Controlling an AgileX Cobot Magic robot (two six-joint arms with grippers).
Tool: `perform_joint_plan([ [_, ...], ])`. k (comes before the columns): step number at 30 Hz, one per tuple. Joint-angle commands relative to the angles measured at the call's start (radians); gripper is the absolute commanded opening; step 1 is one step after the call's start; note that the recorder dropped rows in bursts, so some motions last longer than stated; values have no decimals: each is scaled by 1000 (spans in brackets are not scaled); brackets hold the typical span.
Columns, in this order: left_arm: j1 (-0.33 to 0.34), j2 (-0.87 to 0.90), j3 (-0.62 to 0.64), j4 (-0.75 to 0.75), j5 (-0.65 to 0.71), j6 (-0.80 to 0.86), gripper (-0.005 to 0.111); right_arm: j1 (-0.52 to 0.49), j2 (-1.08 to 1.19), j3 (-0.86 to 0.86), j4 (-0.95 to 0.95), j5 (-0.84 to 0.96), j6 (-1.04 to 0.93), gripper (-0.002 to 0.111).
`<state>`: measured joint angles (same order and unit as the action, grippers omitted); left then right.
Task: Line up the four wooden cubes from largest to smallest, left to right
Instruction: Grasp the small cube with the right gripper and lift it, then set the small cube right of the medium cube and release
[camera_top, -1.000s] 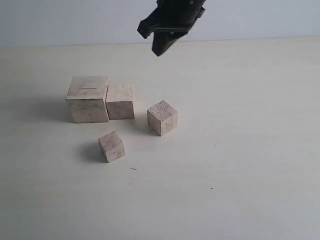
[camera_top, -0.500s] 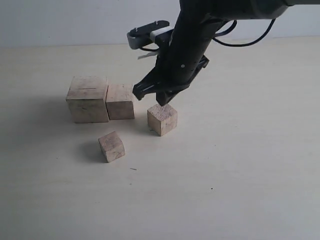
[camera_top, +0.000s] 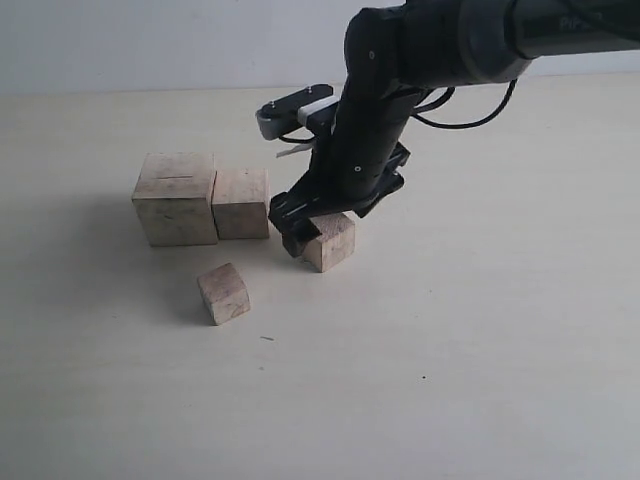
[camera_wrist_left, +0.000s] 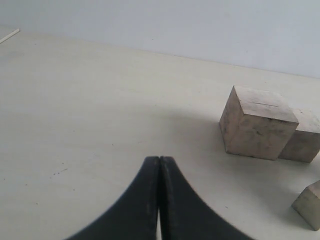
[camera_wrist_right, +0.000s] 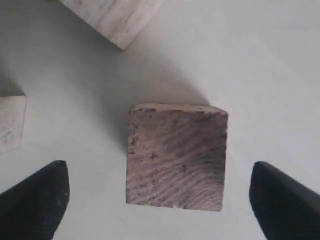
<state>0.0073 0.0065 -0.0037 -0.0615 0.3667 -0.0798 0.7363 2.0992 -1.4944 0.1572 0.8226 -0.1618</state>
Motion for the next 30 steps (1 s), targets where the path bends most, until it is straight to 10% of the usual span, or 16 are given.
perform_joint_plan([
  [1,2,-7,4,-5,-6,3,0,0,25,0,-64,-27,-4,92],
  [6,2,-7,4,-5,-6,3,0,0,29,0,-112,-27,-4,82],
  [17,2,-7,4,-5,-6,3,0,0,29,0,-86,-22,-41,0],
  [30,2,-7,4,-5,-6,3,0,-130,29,-226,-58,130,-536,0],
])
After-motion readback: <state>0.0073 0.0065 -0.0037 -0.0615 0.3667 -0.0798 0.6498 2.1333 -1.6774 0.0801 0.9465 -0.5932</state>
